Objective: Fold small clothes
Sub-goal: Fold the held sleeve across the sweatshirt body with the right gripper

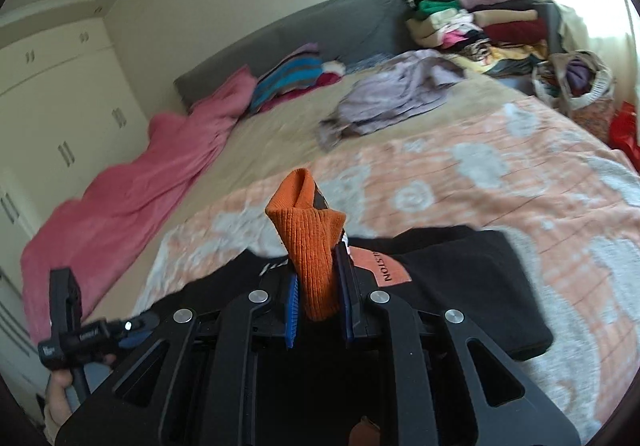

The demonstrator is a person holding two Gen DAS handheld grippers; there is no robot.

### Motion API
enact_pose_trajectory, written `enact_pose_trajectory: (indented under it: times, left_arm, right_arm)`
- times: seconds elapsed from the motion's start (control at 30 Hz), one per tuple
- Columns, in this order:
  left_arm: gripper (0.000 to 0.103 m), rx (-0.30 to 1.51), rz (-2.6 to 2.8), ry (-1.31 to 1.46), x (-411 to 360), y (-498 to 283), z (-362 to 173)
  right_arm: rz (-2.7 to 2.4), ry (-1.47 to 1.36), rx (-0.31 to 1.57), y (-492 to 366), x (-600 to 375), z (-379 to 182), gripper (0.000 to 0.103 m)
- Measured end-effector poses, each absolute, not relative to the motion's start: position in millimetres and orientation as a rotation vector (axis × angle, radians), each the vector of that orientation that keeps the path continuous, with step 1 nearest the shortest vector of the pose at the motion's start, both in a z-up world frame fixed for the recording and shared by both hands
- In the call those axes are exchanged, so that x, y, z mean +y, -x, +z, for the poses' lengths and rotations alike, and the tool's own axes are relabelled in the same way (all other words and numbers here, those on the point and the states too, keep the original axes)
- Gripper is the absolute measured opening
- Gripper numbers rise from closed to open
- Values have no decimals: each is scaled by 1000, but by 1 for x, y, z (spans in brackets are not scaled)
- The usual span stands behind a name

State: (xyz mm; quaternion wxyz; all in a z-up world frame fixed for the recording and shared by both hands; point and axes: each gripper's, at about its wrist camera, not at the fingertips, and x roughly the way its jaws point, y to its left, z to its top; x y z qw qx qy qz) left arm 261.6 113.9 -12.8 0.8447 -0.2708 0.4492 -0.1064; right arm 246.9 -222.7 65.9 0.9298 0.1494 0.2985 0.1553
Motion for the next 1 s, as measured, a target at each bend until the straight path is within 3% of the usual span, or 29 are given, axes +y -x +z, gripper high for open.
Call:
enact_pose_trajectory:
  times: [0.4,0.47,0.63,0.83,1.0]
  left_arm:
    - [92,937,-373,759,121,-259,-20]
    - [77,938,-382,755,118,-259,-21]
    - [67,974,-405,746,105,-262,-31]
    - [54,1039,-444,734,86,-266,-46]
    - [51,1066,-426,655,62,-271,-58]
  right_arm:
    - [465,-275,727,-249,-135,27,19]
    - [478,-274,744,-246,-129,21,24]
    - [522,-295,782,-230,-124,11,39]
    - [489,-358,761,-203,-157,12,40]
    - [401,-400,750,-180,-187,8,41]
